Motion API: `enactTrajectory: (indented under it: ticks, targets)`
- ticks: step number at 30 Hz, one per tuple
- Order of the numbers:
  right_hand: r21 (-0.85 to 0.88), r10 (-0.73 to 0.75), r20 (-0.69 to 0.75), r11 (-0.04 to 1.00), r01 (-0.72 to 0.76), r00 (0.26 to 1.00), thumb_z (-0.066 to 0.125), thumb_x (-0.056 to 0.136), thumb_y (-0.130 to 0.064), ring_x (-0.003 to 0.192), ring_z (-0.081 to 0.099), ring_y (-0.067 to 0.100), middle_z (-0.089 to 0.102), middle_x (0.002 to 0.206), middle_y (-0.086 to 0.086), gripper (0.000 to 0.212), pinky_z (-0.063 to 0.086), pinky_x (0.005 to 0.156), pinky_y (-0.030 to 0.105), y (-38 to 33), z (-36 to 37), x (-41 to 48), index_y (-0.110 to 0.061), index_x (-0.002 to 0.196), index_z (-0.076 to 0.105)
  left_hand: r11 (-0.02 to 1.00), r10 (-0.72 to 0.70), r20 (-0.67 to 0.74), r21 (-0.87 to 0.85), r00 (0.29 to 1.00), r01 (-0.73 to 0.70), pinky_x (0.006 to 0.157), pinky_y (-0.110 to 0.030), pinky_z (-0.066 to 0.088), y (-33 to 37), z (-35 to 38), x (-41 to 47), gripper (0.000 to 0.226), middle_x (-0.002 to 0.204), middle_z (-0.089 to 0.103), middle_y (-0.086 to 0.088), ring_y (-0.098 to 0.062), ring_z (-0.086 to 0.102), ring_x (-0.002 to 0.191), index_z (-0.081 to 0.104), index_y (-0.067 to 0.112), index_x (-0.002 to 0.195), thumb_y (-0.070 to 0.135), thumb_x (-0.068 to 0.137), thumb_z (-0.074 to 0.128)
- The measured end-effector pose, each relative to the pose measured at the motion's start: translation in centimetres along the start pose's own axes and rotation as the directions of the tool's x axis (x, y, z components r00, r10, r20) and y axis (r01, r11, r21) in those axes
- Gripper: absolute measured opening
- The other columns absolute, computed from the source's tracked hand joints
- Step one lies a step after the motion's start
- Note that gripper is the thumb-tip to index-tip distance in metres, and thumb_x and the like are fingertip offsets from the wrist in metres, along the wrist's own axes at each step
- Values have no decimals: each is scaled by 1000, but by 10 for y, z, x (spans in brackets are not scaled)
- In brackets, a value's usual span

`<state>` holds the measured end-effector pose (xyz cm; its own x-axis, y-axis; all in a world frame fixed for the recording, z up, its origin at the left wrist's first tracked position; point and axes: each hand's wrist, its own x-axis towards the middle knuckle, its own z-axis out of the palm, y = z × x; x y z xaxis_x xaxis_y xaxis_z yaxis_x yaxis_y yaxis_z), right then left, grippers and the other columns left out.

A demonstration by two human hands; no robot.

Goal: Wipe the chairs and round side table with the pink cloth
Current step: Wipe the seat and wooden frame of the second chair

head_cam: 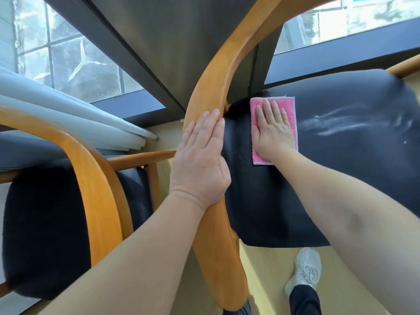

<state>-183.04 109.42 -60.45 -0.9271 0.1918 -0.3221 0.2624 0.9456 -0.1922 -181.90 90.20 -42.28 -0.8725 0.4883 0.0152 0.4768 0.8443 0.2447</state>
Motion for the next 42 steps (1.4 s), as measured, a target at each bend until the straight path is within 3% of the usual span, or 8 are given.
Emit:
enactTrajectory:
  ticks: [2,7,13,16,21,32,36,42]
  targets:
    - [-19,22,27,1000,-21,999,7,102,-43,149,-11,22,-9,163,5,61,-10,120,37,6,8,-33,-15,155,-4,1000,20,36,23,999,-21,118,-32,7,1,-2,1,54,150,36,-7,-21,25,141,40,9,142,17,89,41]
    - [8,51,73,999,-52,996,11,102,-41,148,-14,20,-11,161,3,61,-17,118,34,16,38,-122,-14,155,0,948,274,252,93,928,-305,118,-36,7,2,-8,8,42,137,53,-4,-23,35,136,60,15,125,24,88,40]
    - [-47,92,125,995,-87,988,24,101,-38,149,6,25,11,160,7,58,1,120,41,21,75,-218,-11,153,22,941,259,329,128,908,-314,119,-41,9,4,-12,9,34,102,70,2,-23,48,119,70,23,87,28,88,36]
    - [-30,98,151,995,-94,984,17,102,-39,148,14,27,24,158,9,58,2,120,41,24,76,-228,-10,151,24,941,270,306,118,913,-317,118,-42,11,4,-11,10,35,91,70,1,-23,51,111,68,22,77,27,86,35]
    - [-12,60,112,998,-59,992,19,100,-37,146,23,29,30,156,11,57,1,119,40,25,65,-203,-8,149,21,942,278,298,101,913,-320,117,-45,17,1,-10,10,33,86,69,4,-22,52,108,65,22,72,26,85,35]
    - [-36,-49,45,998,51,998,9,102,-41,150,-10,23,-6,163,5,61,-7,121,41,25,0,-24,-15,155,-2,947,277,285,82,918,-311,117,-43,18,-3,-7,11,31,84,68,6,-19,53,106,65,24,72,25,87,38]
    - [-50,-48,34,998,50,998,11,101,-42,150,-3,26,2,164,7,61,-4,121,42,21,-17,30,-15,156,5,947,275,294,84,915,-311,117,-41,16,-3,-6,12,34,83,67,7,-18,53,106,65,24,71,26,87,35]
    - [-31,-68,3,997,68,998,15,100,-42,143,24,33,35,152,13,58,10,120,46,33,-32,67,-11,146,33,947,276,293,80,916,-311,116,-42,18,-3,-5,12,34,82,66,8,-18,53,105,64,23,69,25,86,35]
